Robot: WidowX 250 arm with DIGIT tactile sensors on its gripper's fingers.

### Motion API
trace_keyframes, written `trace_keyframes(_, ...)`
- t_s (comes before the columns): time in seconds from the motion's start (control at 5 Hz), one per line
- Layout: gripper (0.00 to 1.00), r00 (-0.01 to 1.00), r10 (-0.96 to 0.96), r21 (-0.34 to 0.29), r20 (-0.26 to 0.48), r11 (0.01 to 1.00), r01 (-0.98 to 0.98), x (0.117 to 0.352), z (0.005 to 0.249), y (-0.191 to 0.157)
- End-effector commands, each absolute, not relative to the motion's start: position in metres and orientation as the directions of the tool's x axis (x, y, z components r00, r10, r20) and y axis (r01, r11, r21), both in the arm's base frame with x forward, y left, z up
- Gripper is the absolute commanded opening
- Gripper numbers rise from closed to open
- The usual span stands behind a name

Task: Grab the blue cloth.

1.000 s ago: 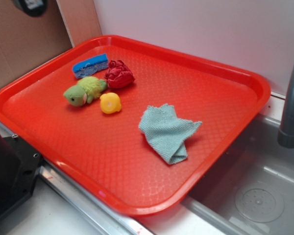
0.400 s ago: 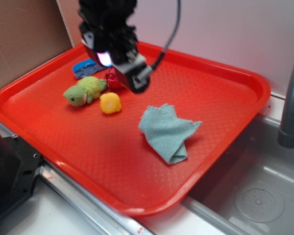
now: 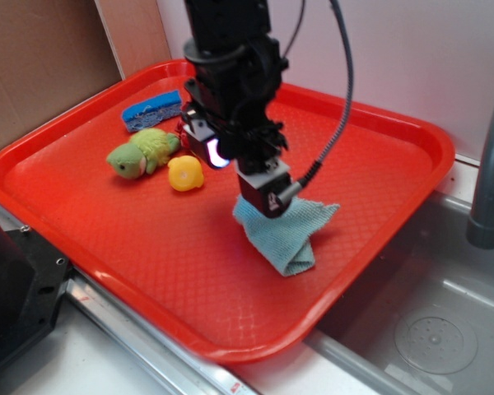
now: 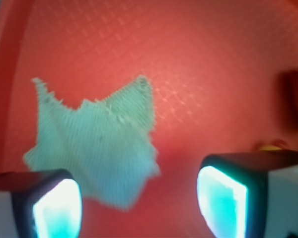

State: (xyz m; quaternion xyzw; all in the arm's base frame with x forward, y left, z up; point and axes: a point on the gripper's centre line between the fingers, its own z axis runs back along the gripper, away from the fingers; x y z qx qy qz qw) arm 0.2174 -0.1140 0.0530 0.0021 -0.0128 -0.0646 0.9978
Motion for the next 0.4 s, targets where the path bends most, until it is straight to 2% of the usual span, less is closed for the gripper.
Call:
trace_keyframes(0.0,1.00,0.977,-0.206,0.060,0.050,0.977,0.203,0.2393,0.0398,-0.1206)
trace_keyframes(0.2,0.83,0.974,-0.224,0.050,0.035,0.974,0.222,0.2378,0.0323,-0.1265)
